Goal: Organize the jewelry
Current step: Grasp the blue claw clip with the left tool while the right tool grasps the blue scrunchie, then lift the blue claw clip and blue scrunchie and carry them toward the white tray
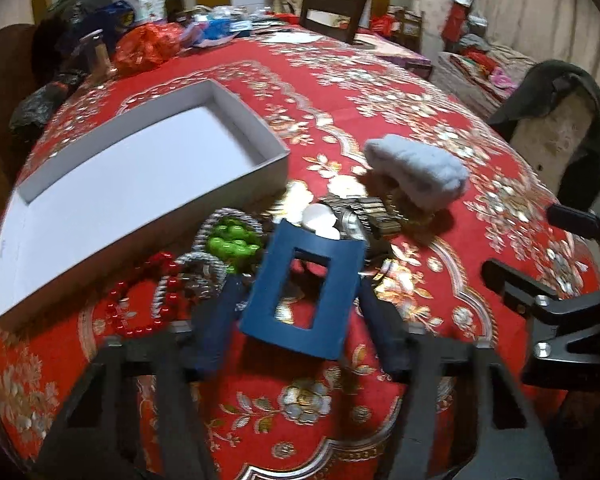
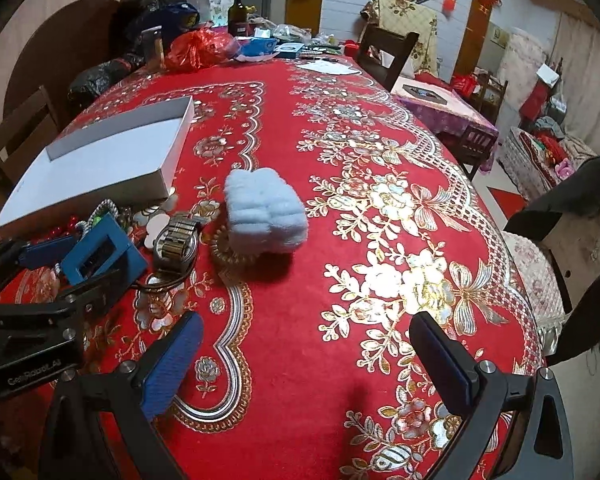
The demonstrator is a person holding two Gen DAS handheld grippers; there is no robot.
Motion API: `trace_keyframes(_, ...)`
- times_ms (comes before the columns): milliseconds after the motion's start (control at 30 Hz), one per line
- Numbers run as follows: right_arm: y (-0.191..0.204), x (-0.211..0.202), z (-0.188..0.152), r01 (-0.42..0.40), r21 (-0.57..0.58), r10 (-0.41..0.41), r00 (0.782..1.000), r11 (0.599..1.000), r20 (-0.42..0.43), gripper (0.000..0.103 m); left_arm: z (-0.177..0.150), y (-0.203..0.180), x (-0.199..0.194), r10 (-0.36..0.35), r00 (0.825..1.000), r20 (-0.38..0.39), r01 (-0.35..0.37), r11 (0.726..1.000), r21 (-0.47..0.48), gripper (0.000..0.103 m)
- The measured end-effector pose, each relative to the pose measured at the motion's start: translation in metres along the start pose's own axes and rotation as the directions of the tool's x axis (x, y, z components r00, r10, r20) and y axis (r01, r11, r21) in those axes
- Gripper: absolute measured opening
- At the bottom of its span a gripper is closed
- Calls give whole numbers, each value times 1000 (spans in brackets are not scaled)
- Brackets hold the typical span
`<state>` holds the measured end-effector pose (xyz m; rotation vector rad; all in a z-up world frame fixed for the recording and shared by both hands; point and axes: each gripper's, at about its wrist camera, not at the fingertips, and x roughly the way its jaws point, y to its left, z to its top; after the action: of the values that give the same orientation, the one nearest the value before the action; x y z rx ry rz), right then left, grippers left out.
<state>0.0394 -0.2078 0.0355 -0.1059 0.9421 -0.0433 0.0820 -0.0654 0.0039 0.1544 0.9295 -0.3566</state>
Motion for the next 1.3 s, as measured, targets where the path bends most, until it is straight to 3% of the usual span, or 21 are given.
trace_keyframes(333, -11, -5, 3, -35, 59, 33, 999, 998, 34, 102, -22, 22, -50, -114, 989, 94, 122, 989, -85, 45)
trace_keyframes(467, -18, -5, 17, -86, 80, 81, 994, 993, 68, 102, -47, 33, -67, -110, 988, 108, 123, 985, -122, 45)
trace_keyframes(600, -15, -3, 47, -180, 39, 172, 973, 983, 157, 101, -64, 33, -73, -106, 987, 119, 120, 985, -121, 44)
trace_keyframes(667, -11, 10, 60, -189, 17, 184, 970, 982, 156, 100, -68, 29, -70, -109, 990, 93, 119, 987, -109, 44)
trace_keyframes(833, -3, 61, 73, -188, 4, 188, 981, 982, 39, 78, -75, 25, -65, -107, 992, 69, 113, 989, -96, 45)
trace_keyframes(967, 3, 78, 71, -219, -12, 219, 976, 976, -7, 43, -76, 26, -63, -130, 990, 61, 135, 986, -99, 45)
trace_keyframes(1300, -19, 13, 56, -282, 93, 261, 947, 955, 189, 43, -73, 24, -48, -165, 986, 20, 166, 978, -125, 54)
